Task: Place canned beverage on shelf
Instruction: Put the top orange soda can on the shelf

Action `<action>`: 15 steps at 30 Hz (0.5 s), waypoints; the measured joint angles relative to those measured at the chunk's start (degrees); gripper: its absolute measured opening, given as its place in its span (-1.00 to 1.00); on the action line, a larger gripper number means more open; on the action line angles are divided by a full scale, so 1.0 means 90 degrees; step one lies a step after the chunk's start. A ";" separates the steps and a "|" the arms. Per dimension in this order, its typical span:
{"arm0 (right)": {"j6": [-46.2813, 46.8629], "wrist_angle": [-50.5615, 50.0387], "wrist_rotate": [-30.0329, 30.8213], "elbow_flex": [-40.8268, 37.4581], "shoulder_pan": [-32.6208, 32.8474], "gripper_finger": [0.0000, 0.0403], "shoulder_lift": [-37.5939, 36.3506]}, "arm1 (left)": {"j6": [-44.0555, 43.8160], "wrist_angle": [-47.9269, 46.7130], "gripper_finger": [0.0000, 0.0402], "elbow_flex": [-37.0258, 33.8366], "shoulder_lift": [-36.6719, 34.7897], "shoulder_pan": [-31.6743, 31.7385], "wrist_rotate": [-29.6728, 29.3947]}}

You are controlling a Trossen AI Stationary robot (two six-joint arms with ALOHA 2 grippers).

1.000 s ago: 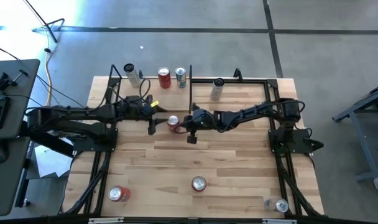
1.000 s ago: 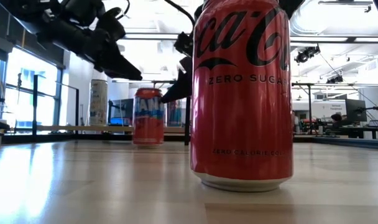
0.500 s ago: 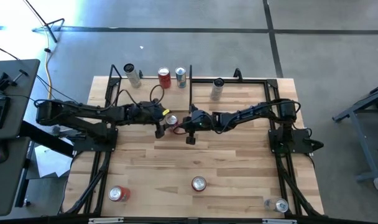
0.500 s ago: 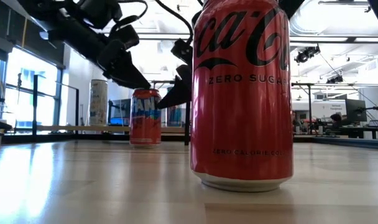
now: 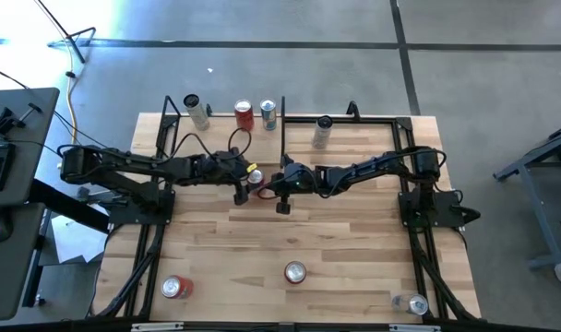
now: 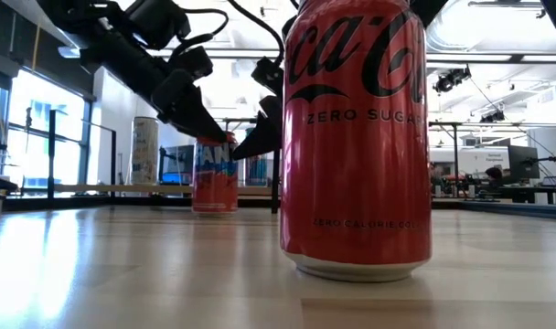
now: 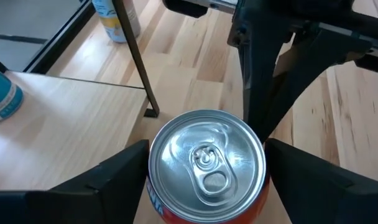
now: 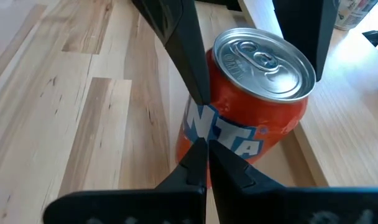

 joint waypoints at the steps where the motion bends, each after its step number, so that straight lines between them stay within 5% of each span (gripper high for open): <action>1: 0.0000 -0.0002 0.0000 0.0000 0.0000 -1.00 0.0000 | 0.0096 -0.0006 0.44 0.0000 -0.0022 0.0006 0.0008; 5: 0.0001 -0.0023 0.0000 0.0002 0.0015 -1.00 0.0000 | 0.0506 -0.0144 0.25 -0.0002 -0.0142 0.0172 0.0263; 15: 0.0000 -0.0157 -0.0006 0.0005 0.0017 -1.00 0.0002 | 0.2170 -0.1727 0.24 0.0124 -0.0957 0.1047 0.1241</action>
